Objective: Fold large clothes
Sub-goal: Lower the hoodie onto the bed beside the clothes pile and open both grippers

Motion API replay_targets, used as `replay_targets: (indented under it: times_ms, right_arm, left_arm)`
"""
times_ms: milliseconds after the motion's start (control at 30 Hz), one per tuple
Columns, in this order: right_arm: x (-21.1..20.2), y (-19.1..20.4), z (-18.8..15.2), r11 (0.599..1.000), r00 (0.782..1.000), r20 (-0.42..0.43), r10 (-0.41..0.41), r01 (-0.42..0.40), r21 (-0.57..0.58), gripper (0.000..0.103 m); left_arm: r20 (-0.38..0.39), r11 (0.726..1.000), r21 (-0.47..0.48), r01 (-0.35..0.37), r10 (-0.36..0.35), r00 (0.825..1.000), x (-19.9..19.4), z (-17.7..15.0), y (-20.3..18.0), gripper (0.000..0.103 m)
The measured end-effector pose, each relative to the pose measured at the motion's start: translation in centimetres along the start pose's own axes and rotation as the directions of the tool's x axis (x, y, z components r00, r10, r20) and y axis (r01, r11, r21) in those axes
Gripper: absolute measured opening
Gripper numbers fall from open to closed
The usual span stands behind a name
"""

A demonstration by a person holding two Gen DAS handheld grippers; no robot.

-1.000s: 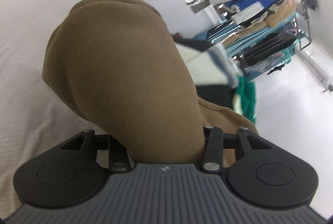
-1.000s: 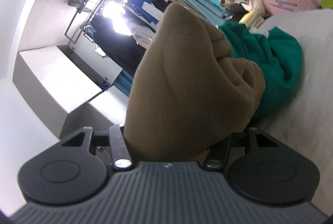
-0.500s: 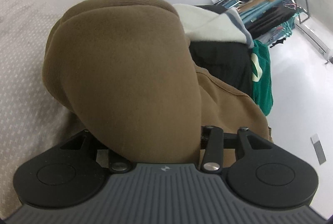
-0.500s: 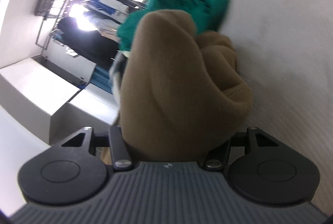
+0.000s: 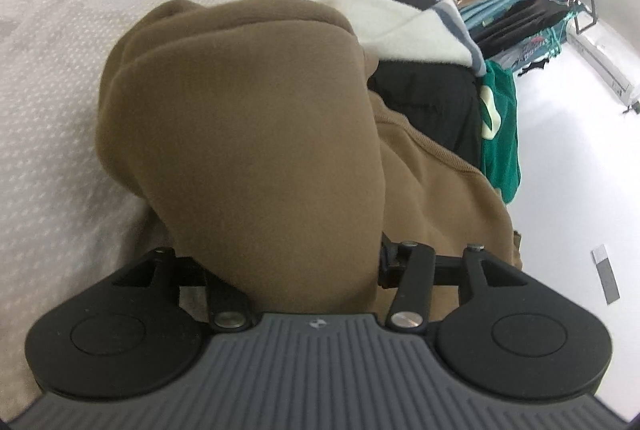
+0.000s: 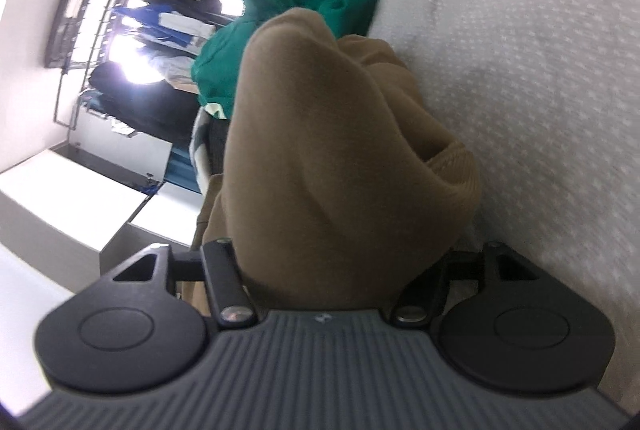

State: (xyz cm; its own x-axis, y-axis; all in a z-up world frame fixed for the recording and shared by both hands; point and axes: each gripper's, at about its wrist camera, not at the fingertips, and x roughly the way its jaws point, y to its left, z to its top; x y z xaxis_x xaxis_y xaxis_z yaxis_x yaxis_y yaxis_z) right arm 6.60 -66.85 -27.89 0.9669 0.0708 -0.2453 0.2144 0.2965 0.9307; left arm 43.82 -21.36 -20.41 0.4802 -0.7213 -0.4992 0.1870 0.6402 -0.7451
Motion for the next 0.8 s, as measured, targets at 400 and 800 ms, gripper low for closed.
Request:
replay_targets:
  times_ms: [400,800]
  right_arm:
    - [-6.3,4.4,-0.7,0.968,0.980,0.012,-0.197,0.197,-0.153,0.066]
    - [-11.9,17.7,-1.5,0.893,0.987,0.113,-0.112,0.150,-0.423,0.066]
  left_arm:
    - [0.044,0.952,0.259,-0.160,0.154,0.987,-10.0,-1.7,-4.5,0.057]
    - [0.206,0.854,0.472,-0.219,0.134,0.969,-22.5,-3.5,-16.8,0.057]
